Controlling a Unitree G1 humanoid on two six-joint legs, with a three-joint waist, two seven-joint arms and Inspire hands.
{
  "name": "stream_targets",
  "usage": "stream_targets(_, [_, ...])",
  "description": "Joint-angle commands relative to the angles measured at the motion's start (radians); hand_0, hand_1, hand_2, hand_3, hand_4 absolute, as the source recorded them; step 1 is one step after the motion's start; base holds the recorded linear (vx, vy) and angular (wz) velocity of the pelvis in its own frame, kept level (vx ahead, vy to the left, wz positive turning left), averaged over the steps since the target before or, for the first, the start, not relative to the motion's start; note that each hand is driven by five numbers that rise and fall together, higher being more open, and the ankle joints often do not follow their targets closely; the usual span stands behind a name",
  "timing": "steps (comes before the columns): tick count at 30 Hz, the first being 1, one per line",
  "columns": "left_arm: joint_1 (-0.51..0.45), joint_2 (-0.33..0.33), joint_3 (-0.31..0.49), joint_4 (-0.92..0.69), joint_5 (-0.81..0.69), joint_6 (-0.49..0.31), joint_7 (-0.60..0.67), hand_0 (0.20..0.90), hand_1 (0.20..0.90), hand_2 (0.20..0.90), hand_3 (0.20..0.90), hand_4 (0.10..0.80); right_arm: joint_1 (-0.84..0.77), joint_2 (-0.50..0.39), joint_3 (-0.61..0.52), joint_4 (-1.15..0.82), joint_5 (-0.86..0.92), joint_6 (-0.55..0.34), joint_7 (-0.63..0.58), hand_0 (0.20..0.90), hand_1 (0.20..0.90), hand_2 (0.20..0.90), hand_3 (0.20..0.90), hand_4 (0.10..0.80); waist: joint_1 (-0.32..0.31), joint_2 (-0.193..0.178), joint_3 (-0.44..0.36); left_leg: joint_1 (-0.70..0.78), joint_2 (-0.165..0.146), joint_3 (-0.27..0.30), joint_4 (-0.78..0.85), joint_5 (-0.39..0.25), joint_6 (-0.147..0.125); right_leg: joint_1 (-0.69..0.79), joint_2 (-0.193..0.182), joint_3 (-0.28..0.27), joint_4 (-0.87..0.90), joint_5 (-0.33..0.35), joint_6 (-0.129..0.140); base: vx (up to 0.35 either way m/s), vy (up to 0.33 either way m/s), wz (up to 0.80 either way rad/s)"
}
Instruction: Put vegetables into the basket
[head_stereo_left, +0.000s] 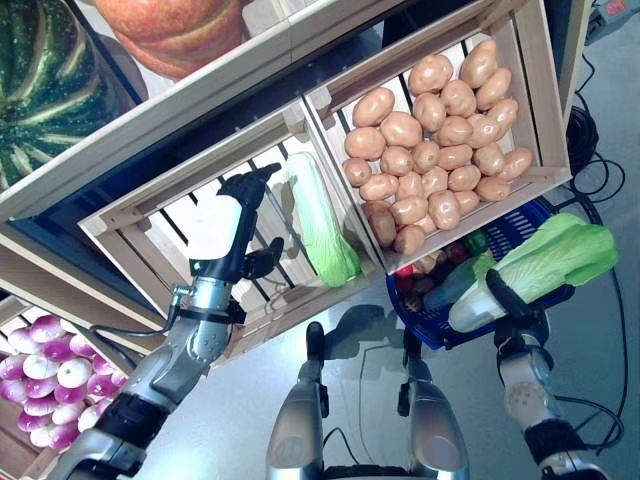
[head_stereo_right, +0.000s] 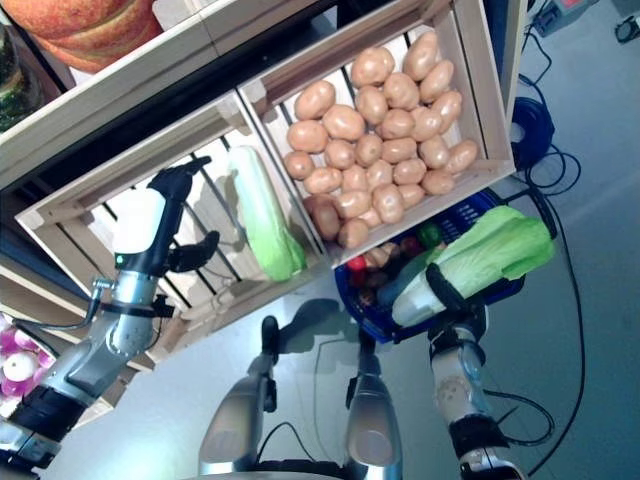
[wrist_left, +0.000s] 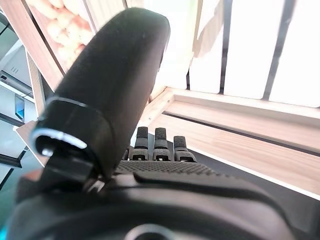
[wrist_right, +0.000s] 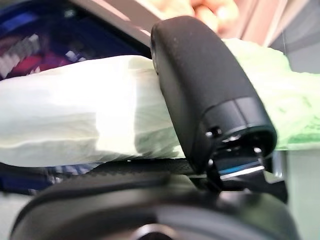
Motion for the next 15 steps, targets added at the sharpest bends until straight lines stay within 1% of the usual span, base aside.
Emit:
stream_targets(1, [-0.137, 0.065, 0.024, -0.023, -0.011, -0.015, 0.126, 0.9, 0.9, 0.9, 0.9, 0.8, -0.107, -0.062, -0.093, 0.02, 0.152, -0.118, 0.004, 0.3, 0.3, 0.3, 0.3, 0.4, 0.024, -0.013, 0.014, -0.193, -0.082, -0.013, 0.15, -0.03, 0.031, -0.115, 0.026, -0.043, 0.204, -0.084, -0.078, -0.066, -0.044, 0.09])
stream_targets(2, [-0.164, 0.066, 0.007, -0.017, -0.018, -0.02, 0.135, 0.9, 0.9, 0.9, 0.9, 0.8, -0.155, -0.074, -0.097, 0.053, 0.19, -0.088, -0.014, 0.3, 0.3, 0.3, 0.3, 0.4, 0.029, -0.009, 0.014, -0.231, -0.086, -0.017, 0.175, -0.031, 0.03, -0.153, 0.022, -0.048, 0.228, -0.086, -0.08, -0.049, -0.034, 0.08])
stream_targets(6, [-0.209, 0.044, -0.028, -0.043, -0.014, -0.03, 0.152, 0.9, 0.9, 0.9, 0.9, 0.8, -0.264, -0.086, -0.08, 0.131, 0.224, -0.056, -0.046, 0.3, 0.3, 0.3, 0.3, 0.4, 0.046, 0.0, 0.014, -0.321, -0.099, -0.022, 0.232, -0.036, 0.034, -0.252, 0.019, -0.053, 0.294, -0.096, -0.087, -0.009, -0.005, 0.02])
stream_targets(10, [-0.236, 0.027, -0.047, -0.046, 0.011, -0.045, 0.181, 0.9, 0.9, 0.9, 0.9, 0.8, -0.347, -0.103, -0.09, 0.223, 0.312, -0.015, -0.015, 0.3, 0.3, 0.3, 0.3, 0.4, 0.062, 0.007, 0.014, -0.387, -0.113, -0.033, 0.264, -0.036, 0.039, -0.326, 0.016, -0.055, 0.339, -0.101, -0.088, -0.023, -0.022, 0.09])
stream_targets(13, [-0.254, 0.031, -0.055, -0.044, 0.051, -0.054, 0.205, 0.9, 0.9, 0.9, 0.9, 0.8, -0.391, -0.107, -0.104, 0.266, 0.362, 0.009, -0.034, 0.3, 0.3, 0.3, 0.3, 0.4, 0.07, 0.01, 0.014, -0.422, -0.119, -0.038, 0.285, -0.037, 0.042, -0.369, 0.013, -0.051, 0.366, -0.103, -0.088, -0.039, -0.029, 0.14])
stream_targets(15, [-0.282, 0.047, -0.061, -0.039, 0.069, -0.05, 0.238, 0.9, 0.9, 0.9, 0.9, 0.8, -0.445, -0.123, -0.107, 0.323, 0.398, 0.021, -0.063, 0.3, 0.3, 0.3, 0.3, 0.4, 0.079, 0.014, 0.014, -0.466, -0.123, -0.044, 0.317, -0.043, 0.047, -0.426, 0.013, -0.043, 0.402, -0.107, -0.09, -0.06, -0.042, 0.13])
